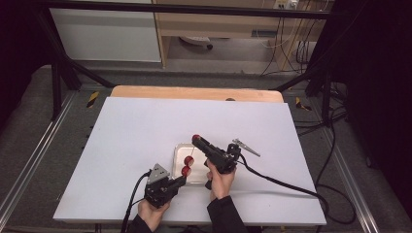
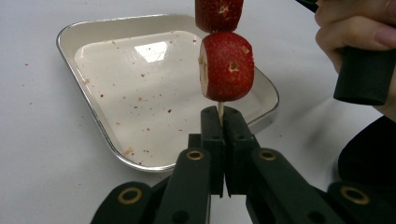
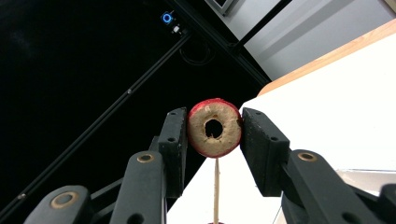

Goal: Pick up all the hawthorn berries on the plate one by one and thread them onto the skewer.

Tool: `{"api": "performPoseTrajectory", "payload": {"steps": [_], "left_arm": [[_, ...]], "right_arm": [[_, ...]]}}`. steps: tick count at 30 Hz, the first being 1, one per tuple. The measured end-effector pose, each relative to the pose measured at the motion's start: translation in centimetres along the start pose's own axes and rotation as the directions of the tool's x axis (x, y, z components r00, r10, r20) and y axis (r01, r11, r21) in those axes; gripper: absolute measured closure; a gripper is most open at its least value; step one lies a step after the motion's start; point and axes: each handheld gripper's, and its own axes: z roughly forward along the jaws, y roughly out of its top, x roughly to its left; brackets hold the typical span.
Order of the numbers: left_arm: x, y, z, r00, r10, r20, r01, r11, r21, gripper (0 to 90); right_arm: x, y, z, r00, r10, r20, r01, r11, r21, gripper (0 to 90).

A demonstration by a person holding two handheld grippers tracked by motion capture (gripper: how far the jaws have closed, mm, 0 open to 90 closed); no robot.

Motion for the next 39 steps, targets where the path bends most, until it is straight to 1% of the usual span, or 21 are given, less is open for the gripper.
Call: {"api": "performPoseTrajectory", "payload": {"steps": [1, 3, 4, 6, 8, 10, 18, 22, 26, 28, 30, 37, 39], "left_arm": [[0.0, 0.0, 0.0, 0.9999, -0.011, 0.005, 0.011, 0.9999, 0.000, 88.2], [0.0, 0.1, 0.0, 1.0000, -0.009, 0.000, 0.009, 1.0000, -0.004, 88.2], [0.0, 0.0, 0.1, 0.9998, -0.018, 0.004, 0.018, 0.9998, -0.002, 88.2], [0.0, 0.1, 0.1, 0.9998, -0.020, 0.001, 0.020, 0.9998, 0.002, 88.2], [0.0, 0.1, 0.2, 0.9996, -0.029, 0.003, 0.029, 0.9996, 0.006, 88.3], [-0.1, 0.1, 0.3, 0.9994, -0.036, 0.004, 0.036, 0.9993, 0.007, 88.3], [-0.2, 0.1, 0.1, 0.9993, -0.035, -0.013, 0.035, 0.9992, -0.021, 88.5], [-0.2, 0.1, 0.2, 0.9987, -0.050, -0.007, 0.049, 0.9985, -0.025, 88.6], [0.0, 0.1, 0.4, 0.9988, -0.048, -0.007, 0.048, 0.9988, -0.012, 88.6], [0.0, 0.1, 0.4, 0.9990, -0.044, -0.013, 0.044, 0.9988, -0.022, 88.6], [0.0, 0.1, 0.3, 0.9989, -0.045, -0.013, 0.045, 0.9988, -0.020, 88.6], [0.1, 0.0, 0.5, 0.9992, -0.041, -0.003, 0.041, 0.9991, -0.008, 88.6], [0.0, 0.0, 0.5, 0.9991, -0.043, 0.001, 0.043, 0.9991, -0.005, 88.6]], "right_arm": [[0.0, -0.1, 0.0, 1.0000, 0.001, 0.000, -0.001, 1.000, 0.002, 62.4], [0.0, -0.3, 0.0, 1.0000, 0.003, 0.000, -0.003, 1.000, 0.003, 62.4], [0.0, -0.4, 0.0, 1.0000, 0.006, -0.001, -0.006, 1.000, 0.005, 62.4], [-0.1, -0.6, 0.1, 1.0000, 0.006, 0.003, -0.006, 1.000, 0.006, 62.4], [0.0, -0.8, 0.2, 1.0000, 0.003, 0.000, -0.003, 1.000, 0.008, 62.4], [0.1, -0.9, 0.2, 0.9999, -0.011, 0.002, 0.011, 1.000, 0.004, 62.4], [0.3, -1.1, 0.1, 0.9995, -0.029, 0.011, 0.029, 1.000, 0.002, 62.7], [0.3, -1.4, 0.0, 0.9995, -0.030, 0.011, 0.030, 1.000, 0.003, 62.8], [0.3, -1.7, 0.0, 0.9992, -0.037, 0.013, 0.037, 0.999, 0.012, 62.8], [0.4, -1.9, -0.1, 0.9985, -0.051, 0.016, 0.051, 0.999, 0.018, 62.9], [0.4, -2.1, -0.1, 0.9982, -0.057, 0.018, 0.056, 0.998, 0.028, 62.9], [0.5, -2.4, -0.3, 0.9969, -0.075, 0.024, 0.073, 0.996, 0.044, 63.1], [0.6, -2.4, -0.4, 0.9958, -0.088, 0.024, 0.087, 0.995, 0.045, 63.0]]}}
